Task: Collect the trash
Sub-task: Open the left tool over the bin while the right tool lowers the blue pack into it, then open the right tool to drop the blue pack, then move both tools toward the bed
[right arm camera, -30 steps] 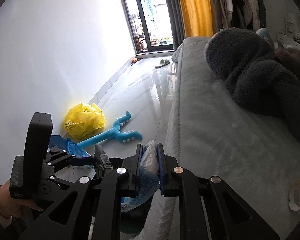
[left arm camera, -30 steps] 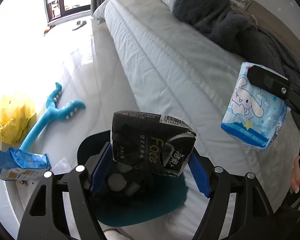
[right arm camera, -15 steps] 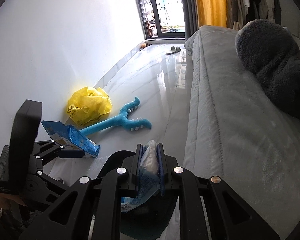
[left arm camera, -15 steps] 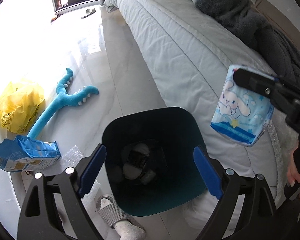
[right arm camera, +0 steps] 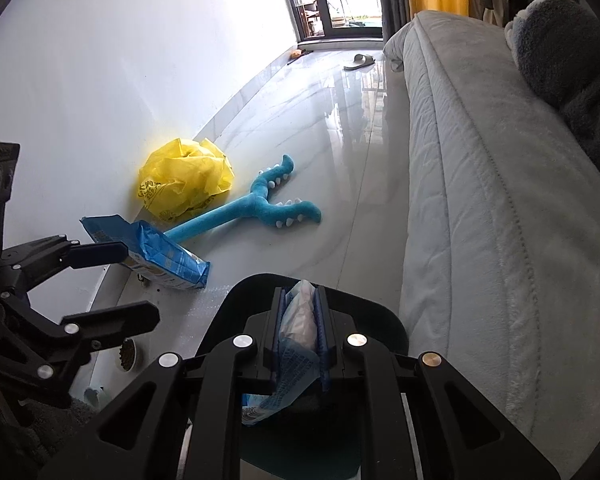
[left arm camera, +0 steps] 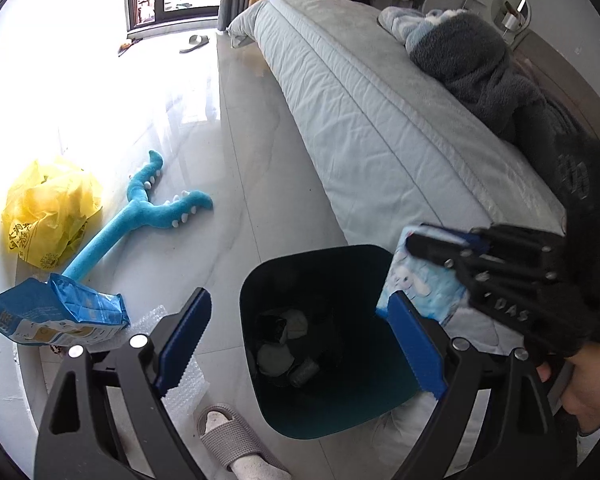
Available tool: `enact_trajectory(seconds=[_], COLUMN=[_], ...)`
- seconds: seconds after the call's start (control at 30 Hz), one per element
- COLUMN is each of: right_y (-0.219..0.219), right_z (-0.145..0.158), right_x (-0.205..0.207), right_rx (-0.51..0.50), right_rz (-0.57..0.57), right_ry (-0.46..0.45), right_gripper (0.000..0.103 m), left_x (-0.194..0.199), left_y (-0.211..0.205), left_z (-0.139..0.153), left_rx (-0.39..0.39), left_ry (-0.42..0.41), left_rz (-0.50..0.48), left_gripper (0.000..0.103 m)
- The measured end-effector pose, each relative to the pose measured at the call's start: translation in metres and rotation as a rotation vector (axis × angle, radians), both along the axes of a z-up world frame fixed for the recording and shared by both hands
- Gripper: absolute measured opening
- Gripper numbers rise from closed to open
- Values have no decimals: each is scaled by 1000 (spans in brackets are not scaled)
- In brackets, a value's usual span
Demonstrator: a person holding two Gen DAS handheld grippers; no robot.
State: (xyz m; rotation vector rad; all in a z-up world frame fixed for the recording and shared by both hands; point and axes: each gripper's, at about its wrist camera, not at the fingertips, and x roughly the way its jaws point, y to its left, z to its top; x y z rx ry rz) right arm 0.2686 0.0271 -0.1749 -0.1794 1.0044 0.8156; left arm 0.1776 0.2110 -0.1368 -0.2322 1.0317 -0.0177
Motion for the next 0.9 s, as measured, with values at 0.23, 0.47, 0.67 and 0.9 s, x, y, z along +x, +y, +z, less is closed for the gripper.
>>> enact_trajectory(seconds=[0.23,0.47,0.67,0.9], right_y=[14,21,26,22], right_z=[-18,-36,-51,-43], right_x=[-3,-5,-12,-12], right_rx=[-37,-64,-100,-87], right_rz=[19,32,53,48], right_ry=[48,101,146,145], right_gripper=[15,15,18,51], left_x=[-3,-7,-10,-14], left_y=[6,5,-4,-13], left_z=[14,32,48,67], left_rx=[-20,-19,-10,-15], left_ry=[-58,-140,-207,-301], left_rz=[7,-10,-51,-70], left_gripper=[91,88,86,86])
